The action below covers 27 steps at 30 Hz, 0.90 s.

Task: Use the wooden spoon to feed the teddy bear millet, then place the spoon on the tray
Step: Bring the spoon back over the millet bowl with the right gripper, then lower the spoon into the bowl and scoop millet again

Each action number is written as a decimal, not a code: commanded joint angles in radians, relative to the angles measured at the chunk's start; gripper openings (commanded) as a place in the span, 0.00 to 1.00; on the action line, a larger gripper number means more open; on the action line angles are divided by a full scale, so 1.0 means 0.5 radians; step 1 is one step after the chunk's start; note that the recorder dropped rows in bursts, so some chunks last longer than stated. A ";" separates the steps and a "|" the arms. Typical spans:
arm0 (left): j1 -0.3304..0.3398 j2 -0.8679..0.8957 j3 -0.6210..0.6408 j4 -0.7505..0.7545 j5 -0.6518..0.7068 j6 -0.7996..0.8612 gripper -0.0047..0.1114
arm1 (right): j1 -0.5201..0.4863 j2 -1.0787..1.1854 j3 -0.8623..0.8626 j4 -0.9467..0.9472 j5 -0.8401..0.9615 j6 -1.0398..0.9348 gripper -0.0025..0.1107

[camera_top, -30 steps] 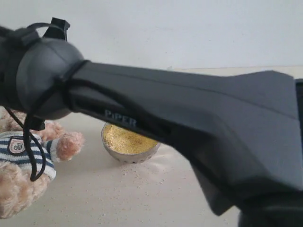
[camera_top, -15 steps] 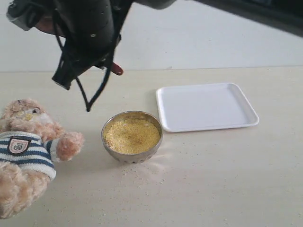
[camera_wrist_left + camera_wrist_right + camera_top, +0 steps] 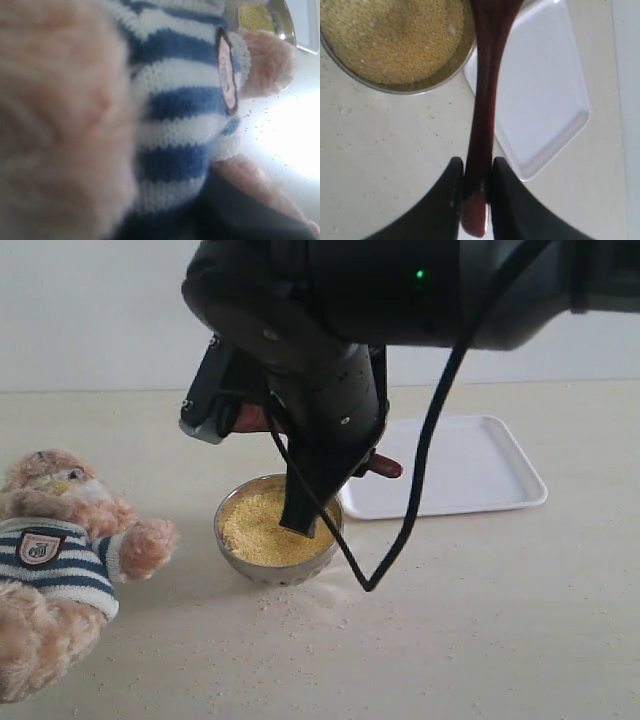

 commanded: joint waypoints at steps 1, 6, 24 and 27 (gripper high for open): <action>0.003 -0.020 0.003 -0.043 0.015 0.000 0.11 | -0.010 -0.012 0.049 -0.260 -0.012 -0.021 0.02; 0.003 -0.020 0.003 -0.043 0.015 0.000 0.11 | -0.010 -0.012 0.064 -0.380 -0.012 -0.041 0.02; 0.003 -0.020 0.003 -0.043 0.015 0.000 0.11 | -0.007 0.388 0.065 -0.669 -0.012 -0.126 0.02; 0.003 -0.020 0.003 -0.043 0.015 0.000 0.11 | -0.007 0.411 0.065 -0.652 -0.012 -0.126 0.02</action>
